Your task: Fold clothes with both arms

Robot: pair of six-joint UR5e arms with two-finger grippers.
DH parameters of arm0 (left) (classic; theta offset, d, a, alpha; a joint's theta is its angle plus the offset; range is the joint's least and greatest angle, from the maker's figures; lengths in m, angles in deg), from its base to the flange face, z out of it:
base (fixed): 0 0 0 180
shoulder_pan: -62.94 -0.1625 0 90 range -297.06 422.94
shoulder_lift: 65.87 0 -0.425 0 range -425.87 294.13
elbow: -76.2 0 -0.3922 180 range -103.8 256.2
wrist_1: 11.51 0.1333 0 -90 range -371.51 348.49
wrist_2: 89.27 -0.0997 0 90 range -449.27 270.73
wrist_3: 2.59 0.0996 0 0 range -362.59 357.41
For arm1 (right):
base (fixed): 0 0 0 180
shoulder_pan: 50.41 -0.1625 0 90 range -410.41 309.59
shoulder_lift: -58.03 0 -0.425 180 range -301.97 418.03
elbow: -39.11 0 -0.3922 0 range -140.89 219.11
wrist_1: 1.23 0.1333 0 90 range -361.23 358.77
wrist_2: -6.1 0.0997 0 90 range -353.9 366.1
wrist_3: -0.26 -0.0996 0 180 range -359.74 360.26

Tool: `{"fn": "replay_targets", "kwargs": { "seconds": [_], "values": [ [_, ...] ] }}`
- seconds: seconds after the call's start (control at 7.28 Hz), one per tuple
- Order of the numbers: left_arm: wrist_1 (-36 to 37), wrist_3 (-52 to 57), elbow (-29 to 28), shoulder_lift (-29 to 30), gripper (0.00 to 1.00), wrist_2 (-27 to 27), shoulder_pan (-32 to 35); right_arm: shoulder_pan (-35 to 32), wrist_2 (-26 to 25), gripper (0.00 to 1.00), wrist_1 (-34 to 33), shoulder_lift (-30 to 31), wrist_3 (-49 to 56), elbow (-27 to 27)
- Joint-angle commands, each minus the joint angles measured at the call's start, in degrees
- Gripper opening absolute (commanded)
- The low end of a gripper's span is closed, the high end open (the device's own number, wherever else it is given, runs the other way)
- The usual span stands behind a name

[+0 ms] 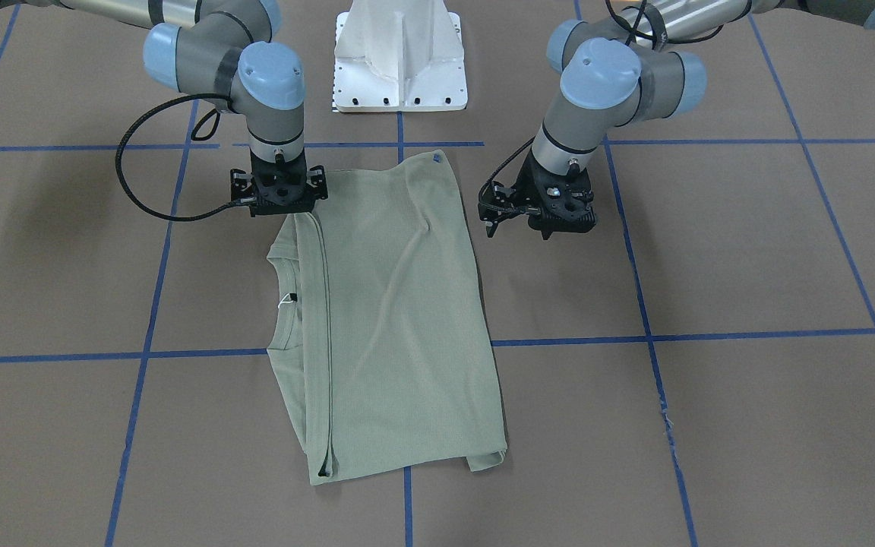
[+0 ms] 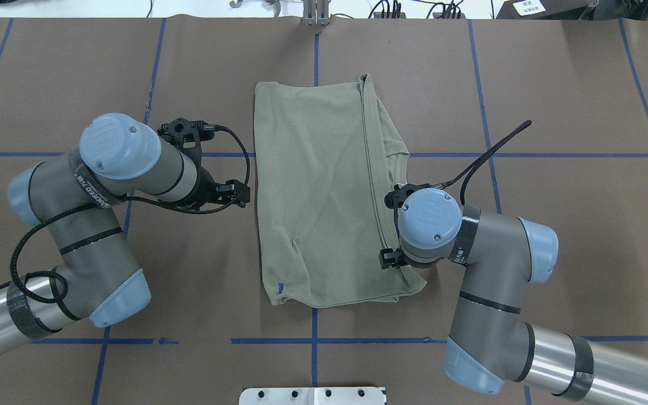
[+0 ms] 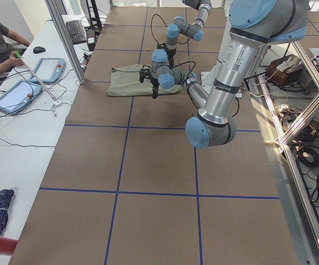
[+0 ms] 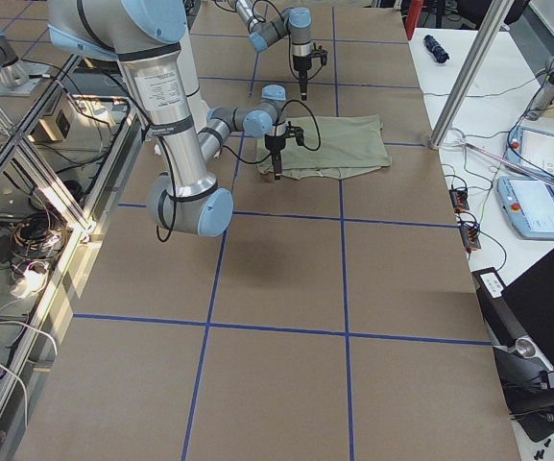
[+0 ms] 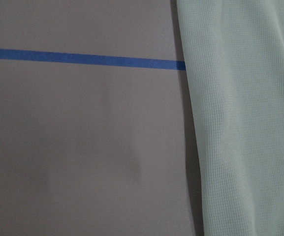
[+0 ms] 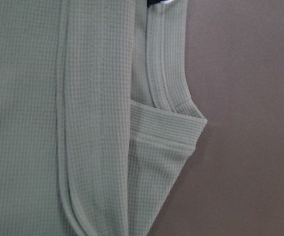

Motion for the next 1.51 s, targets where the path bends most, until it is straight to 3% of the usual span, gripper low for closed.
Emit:
{"fn": "replay_targets", "kwargs": {
  "seconds": [0.0,1.37],
  "values": [
    [0.00,-0.11,0.08,0.09,1.00,0.00,-0.09,-0.49,0.00,1.00,0.02,1.05,0.00,0.18],
    [0.09,-1.16,0.96,0.61,0.99,0.26,-0.09,-7.33,0.35,1.00,0.11,7.99,7.36,2.47]
  ]
}}
